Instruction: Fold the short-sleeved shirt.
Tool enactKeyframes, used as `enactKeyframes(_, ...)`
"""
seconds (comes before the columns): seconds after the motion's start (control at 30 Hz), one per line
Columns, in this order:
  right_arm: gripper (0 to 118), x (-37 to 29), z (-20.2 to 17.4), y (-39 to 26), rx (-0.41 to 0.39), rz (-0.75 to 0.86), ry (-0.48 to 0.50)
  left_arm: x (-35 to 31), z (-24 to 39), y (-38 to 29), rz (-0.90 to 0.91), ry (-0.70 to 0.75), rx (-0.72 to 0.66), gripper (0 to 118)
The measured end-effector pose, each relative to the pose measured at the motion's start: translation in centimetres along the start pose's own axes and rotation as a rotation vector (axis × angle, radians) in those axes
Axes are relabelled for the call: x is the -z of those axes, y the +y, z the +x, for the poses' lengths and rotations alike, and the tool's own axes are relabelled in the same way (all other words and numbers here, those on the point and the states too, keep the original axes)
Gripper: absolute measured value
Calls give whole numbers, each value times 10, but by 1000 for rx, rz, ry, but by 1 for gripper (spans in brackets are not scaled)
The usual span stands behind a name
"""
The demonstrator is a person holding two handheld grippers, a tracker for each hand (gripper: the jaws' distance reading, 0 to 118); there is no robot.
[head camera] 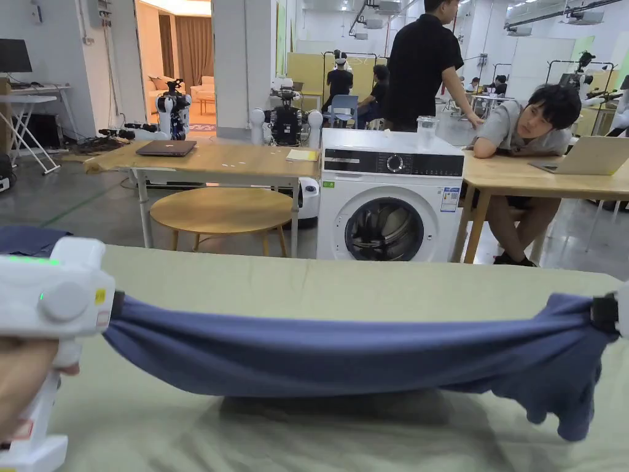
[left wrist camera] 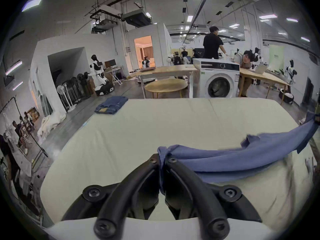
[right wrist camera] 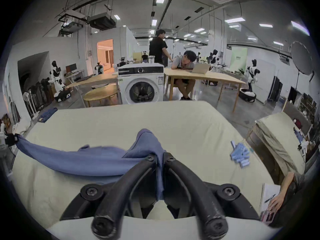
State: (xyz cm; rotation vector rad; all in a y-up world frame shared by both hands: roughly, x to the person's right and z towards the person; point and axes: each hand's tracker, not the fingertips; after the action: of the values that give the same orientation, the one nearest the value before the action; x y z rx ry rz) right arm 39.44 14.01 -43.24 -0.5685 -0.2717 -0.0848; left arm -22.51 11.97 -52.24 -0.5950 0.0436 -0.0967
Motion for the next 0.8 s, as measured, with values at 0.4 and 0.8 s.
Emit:
enactKeyframes(0.4,3,-121,52,-217,14,-113,30,-106,-29,-211,-143,-66,-70,0)
enactKeyframes(0.8,3,-146,70,-295,130,-199,34,-128,-41,-281,-222,-91,-82,0)
